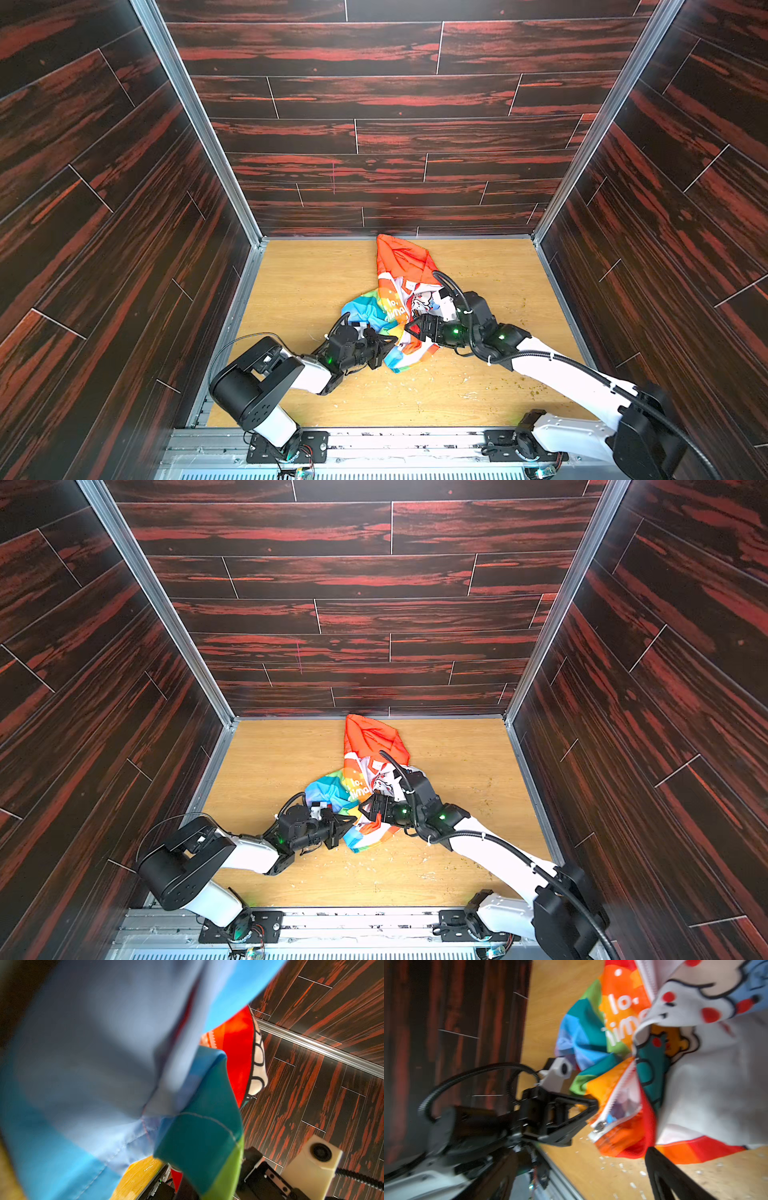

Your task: Zip up the jacket

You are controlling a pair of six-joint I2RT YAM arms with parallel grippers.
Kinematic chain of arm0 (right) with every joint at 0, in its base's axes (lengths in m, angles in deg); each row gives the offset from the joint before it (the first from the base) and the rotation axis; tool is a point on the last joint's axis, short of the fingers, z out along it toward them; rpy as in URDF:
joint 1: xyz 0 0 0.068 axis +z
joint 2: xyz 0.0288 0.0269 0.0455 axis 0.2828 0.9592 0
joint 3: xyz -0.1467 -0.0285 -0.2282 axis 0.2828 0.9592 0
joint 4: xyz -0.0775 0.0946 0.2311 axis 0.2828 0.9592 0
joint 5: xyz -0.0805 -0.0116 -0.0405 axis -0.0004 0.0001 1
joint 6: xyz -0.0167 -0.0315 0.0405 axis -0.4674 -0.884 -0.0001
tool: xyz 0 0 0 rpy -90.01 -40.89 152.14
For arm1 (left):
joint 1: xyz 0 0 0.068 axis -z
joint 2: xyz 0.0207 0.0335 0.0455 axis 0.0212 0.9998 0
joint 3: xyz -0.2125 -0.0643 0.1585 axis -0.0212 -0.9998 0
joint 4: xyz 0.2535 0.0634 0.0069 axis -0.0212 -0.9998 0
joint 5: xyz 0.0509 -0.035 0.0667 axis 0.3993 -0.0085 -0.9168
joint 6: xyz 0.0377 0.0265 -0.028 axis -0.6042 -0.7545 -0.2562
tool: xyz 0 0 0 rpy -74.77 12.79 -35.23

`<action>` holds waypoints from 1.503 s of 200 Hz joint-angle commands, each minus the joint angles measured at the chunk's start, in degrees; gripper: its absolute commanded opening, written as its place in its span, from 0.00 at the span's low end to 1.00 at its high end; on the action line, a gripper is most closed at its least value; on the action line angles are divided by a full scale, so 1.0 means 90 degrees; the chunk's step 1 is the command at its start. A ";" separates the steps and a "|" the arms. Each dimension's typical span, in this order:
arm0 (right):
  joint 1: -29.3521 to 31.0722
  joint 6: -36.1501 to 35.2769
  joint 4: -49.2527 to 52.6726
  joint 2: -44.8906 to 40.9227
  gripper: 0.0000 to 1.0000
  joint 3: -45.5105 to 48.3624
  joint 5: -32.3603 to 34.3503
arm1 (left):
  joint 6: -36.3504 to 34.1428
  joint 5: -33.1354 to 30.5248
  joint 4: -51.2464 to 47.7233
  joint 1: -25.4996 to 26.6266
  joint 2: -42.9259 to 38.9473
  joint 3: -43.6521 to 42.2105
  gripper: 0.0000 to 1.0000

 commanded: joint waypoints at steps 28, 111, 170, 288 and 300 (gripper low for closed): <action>0.0092 0.3160 -0.1754 -0.0634 0.53 0.1368 -0.0321 | -0.0179 0.0097 0.0002 0.0047 -0.0108 0.0367 0.00; 0.0920 0.5512 -0.5339 0.0345 0.77 0.2664 0.1469 | -0.0148 0.0155 -0.0328 0.0065 -0.0135 0.0687 0.00; 0.1061 0.5641 -0.6563 0.1009 0.76 0.2983 0.1950 | -0.0007 0.0117 -0.0324 0.0096 -0.0215 0.0725 0.00; 0.0989 0.5718 -0.7998 0.1964 0.22 0.3125 0.2087 | -0.0005 0.0206 -0.0520 0.0147 -0.0453 0.0589 0.00; 0.0984 0.5717 -0.8034 0.2014 0.18 0.3115 0.2078 | 0.0006 0.0202 -0.0521 0.0154 -0.0461 0.0569 0.00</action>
